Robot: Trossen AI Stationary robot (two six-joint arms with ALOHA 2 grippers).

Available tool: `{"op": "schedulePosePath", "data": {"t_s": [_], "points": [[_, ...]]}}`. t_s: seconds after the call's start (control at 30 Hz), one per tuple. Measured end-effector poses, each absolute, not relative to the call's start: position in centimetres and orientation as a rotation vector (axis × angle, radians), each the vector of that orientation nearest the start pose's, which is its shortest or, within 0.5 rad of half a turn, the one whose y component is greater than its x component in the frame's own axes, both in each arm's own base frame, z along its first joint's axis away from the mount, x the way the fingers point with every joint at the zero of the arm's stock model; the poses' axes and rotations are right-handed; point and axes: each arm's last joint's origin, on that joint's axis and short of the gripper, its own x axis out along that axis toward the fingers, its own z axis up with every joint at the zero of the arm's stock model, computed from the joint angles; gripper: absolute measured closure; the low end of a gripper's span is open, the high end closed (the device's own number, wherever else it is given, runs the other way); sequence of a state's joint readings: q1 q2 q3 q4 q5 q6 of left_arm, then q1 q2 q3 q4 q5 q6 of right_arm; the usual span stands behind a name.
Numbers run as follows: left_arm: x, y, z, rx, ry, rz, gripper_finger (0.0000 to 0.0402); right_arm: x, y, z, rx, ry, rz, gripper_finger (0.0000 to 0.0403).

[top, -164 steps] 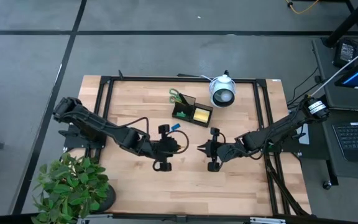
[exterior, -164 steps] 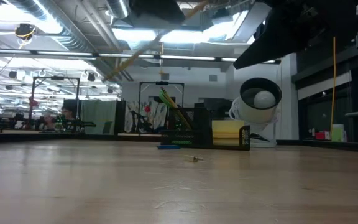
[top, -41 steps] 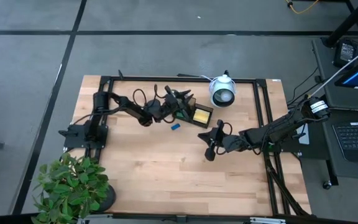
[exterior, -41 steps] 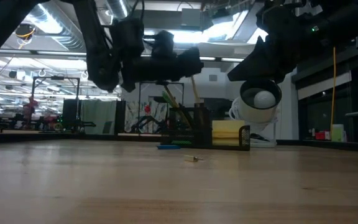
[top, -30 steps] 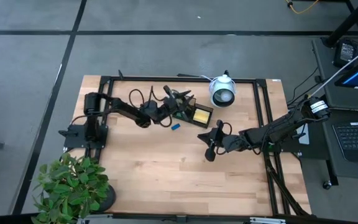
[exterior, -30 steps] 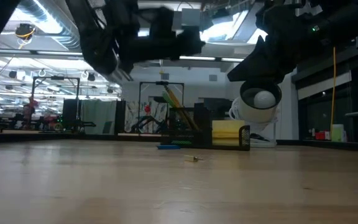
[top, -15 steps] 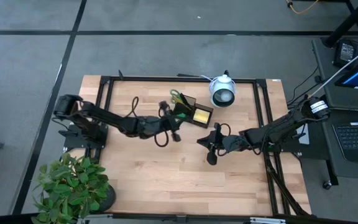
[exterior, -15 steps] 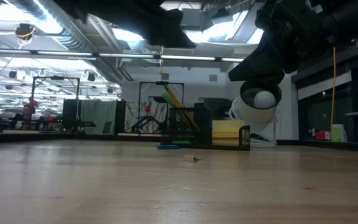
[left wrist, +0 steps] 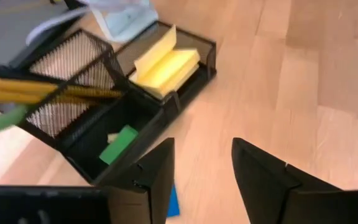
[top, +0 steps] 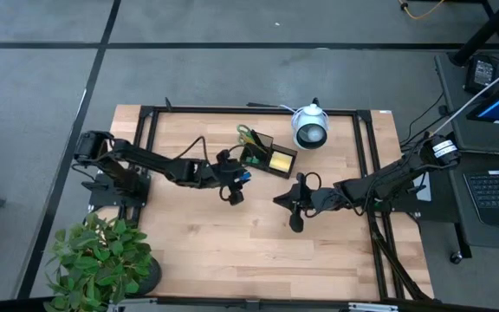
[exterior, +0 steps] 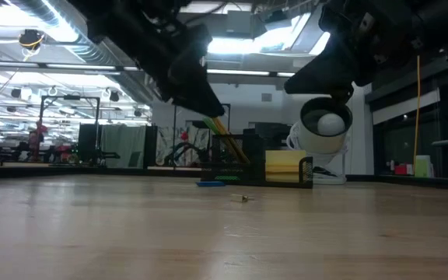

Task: Pick and place office supplies into organizer
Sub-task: Put the blue eraser into the black desk organizer

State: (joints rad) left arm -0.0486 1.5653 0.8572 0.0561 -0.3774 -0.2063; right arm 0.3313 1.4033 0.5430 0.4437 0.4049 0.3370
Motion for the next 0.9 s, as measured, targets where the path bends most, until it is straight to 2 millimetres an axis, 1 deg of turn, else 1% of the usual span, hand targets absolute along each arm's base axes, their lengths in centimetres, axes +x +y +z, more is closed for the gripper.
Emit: {"op": "schedulePosePath", "data": {"t_s": [0.17, 0.3, 0.47, 0.67, 0.9], "points": [[31.9, 0.5, 18.6, -0.106, 0.663, 0.386, 0.0236, 25.7, 7.6, 17.9, 0.183, 0.369, -0.136, 0.0368], [32.0, 0.9, 16.9, -0.14, 0.742, 0.414, 0.0235, 25.7, 7.6, 17.9, 0.18, 0.372, -0.136, 0.0368], [32.8, 1.5, 14.8, -0.155, 0.819, 0.415, 0.0235, 25.7, 7.6, 17.9, 0.179, 0.371, -0.136, 0.0368], [34.1, 3.1, 13.9, -0.148, 0.85, 0.452, 0.0235, 25.7, 7.6, 17.9, 0.178, 0.371, -0.136, 0.0368], [34.2, 4.3, 12.6, -0.19, 0.941, 0.441, 0.0235, 25.7, 7.6, 17.9, 0.173, 0.376, -0.137, 0.0368]]}}
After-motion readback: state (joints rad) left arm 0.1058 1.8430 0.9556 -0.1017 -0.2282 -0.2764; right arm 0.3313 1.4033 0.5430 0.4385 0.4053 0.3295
